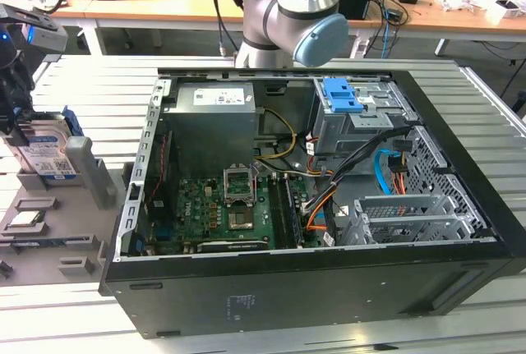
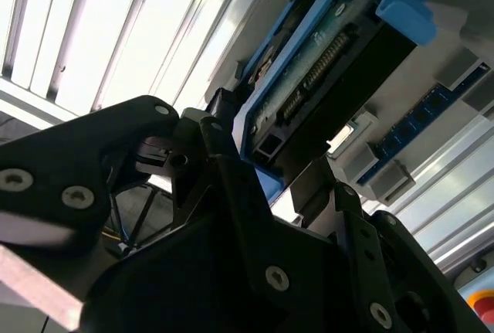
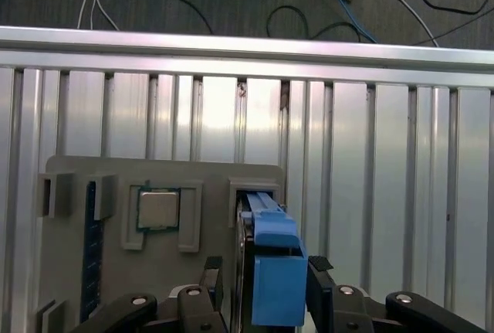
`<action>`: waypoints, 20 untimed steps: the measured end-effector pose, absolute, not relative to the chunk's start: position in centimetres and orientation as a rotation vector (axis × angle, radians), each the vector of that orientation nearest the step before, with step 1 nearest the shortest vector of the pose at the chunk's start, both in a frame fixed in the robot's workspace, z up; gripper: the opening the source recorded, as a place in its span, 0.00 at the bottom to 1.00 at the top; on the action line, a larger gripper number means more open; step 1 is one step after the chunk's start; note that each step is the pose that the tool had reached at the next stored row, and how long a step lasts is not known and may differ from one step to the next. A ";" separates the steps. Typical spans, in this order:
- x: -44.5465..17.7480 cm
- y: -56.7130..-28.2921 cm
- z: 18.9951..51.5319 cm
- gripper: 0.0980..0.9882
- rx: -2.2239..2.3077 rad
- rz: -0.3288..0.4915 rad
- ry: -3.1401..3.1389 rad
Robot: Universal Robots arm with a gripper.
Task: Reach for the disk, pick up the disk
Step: 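Pick up the disk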
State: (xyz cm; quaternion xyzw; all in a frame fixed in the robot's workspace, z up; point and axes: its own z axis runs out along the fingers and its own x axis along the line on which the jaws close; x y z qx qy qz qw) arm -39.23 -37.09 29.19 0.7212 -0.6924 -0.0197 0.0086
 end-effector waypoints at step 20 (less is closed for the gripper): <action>-39.2 -37.1 29.1 0.30 2.253 -0.062 -2.164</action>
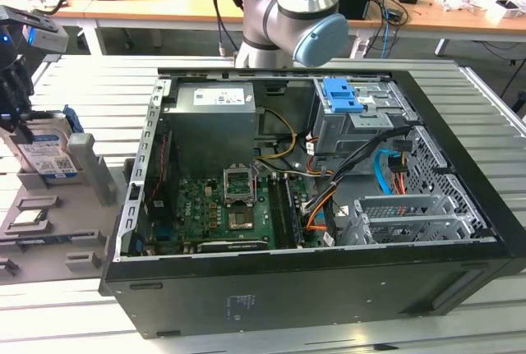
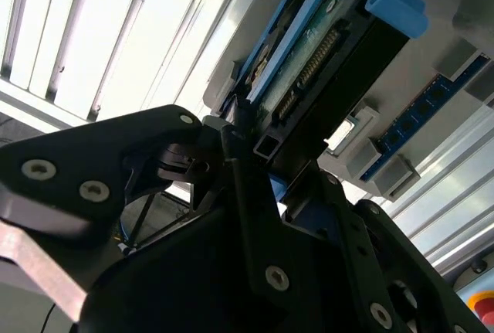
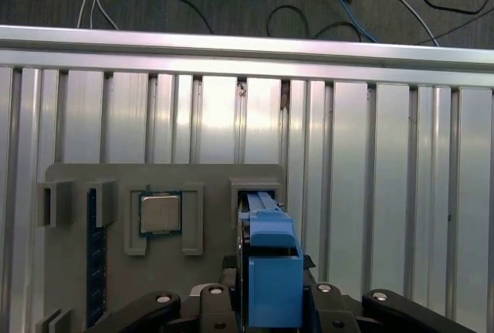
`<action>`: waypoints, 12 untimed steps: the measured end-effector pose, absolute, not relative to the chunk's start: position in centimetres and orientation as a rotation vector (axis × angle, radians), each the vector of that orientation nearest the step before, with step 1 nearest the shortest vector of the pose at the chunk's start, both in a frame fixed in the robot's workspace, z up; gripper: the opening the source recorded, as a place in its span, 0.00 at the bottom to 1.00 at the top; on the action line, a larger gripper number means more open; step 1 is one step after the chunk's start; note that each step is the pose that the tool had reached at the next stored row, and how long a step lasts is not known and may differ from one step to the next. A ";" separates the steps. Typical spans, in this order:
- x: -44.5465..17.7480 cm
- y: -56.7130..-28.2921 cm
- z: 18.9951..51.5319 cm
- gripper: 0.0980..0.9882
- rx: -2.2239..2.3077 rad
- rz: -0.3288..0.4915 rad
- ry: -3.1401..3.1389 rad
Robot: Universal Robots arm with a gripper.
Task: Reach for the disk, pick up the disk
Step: 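Pick up the disk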
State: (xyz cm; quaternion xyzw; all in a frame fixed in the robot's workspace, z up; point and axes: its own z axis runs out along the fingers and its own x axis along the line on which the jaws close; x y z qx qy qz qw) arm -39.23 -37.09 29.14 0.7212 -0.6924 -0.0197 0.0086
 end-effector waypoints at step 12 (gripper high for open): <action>-39.2 -37.1 29.3 0.30 2.253 -0.061 -2.164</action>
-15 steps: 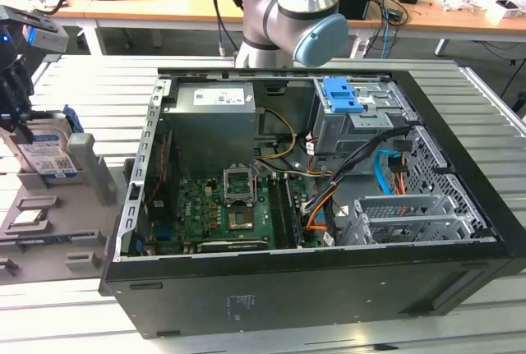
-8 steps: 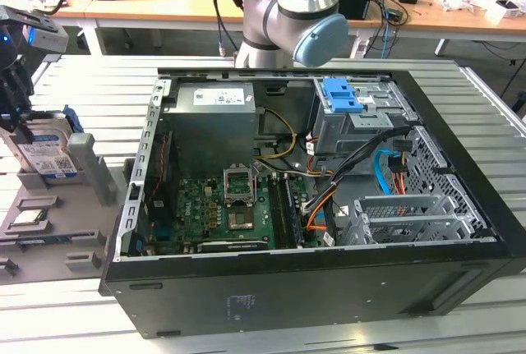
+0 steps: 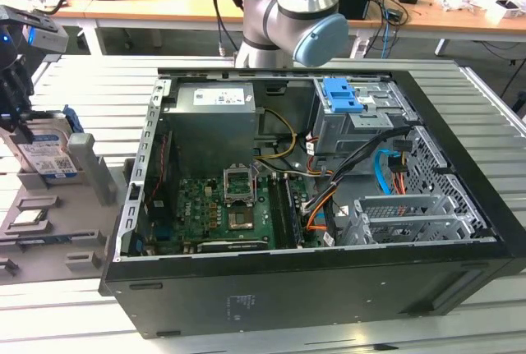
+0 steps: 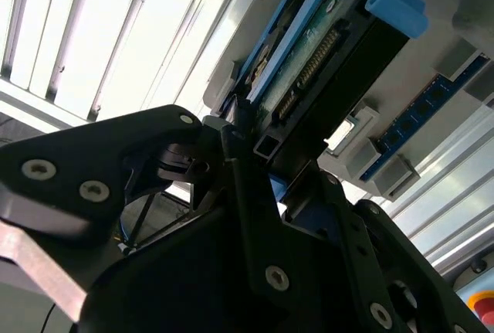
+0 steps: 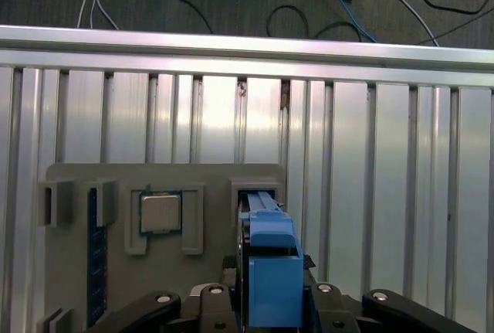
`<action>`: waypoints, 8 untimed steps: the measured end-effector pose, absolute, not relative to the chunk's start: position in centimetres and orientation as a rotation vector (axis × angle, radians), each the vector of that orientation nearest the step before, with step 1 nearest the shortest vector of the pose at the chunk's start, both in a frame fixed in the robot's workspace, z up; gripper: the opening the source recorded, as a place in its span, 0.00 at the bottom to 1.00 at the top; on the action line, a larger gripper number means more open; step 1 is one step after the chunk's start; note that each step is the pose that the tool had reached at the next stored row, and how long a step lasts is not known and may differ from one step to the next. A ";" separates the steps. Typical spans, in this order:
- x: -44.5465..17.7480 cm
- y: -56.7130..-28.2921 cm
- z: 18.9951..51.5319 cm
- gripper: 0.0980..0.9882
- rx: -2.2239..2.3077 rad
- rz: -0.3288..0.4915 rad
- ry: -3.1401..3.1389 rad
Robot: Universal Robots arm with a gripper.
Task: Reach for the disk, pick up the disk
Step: 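Pick up the disk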
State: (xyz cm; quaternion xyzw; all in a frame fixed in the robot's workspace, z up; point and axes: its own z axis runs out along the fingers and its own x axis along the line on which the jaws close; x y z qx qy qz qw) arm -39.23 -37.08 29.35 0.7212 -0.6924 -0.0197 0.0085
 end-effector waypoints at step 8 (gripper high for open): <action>-39.2 -37.1 31.4 0.30 2.253 -0.062 -2.164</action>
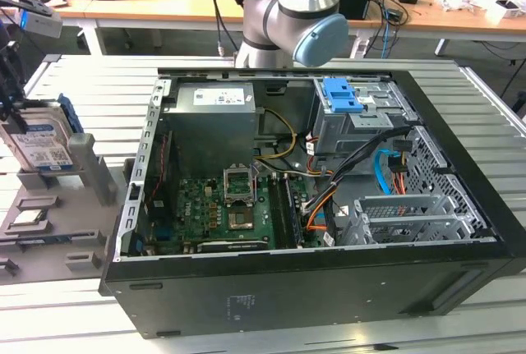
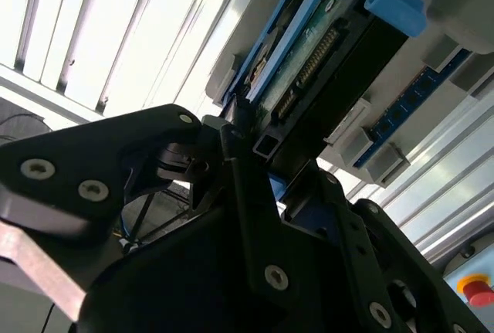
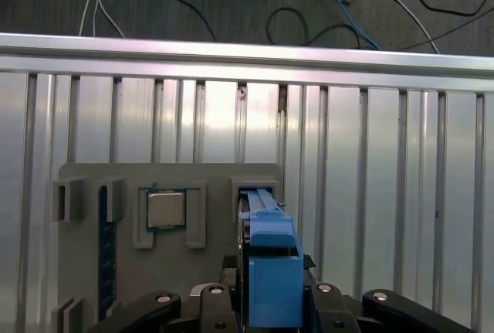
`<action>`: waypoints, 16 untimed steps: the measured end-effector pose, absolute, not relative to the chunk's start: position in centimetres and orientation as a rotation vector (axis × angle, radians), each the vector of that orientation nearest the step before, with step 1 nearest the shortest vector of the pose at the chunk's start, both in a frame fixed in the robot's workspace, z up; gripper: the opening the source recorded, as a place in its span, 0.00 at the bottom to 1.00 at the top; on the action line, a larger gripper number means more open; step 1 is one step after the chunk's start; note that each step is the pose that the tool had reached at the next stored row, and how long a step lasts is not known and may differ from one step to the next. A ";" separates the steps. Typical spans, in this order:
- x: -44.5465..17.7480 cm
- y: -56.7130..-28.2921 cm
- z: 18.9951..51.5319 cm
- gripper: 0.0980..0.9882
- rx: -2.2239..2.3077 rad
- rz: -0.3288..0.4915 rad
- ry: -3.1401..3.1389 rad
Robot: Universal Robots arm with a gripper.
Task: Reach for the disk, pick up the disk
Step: 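Pick up the disk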
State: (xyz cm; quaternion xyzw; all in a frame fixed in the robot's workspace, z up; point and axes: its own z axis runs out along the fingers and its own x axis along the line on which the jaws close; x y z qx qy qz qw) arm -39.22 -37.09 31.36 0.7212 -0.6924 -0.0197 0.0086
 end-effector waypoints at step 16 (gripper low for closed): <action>-39.2 -37.1 34.2 0.30 2.253 -0.062 -2.164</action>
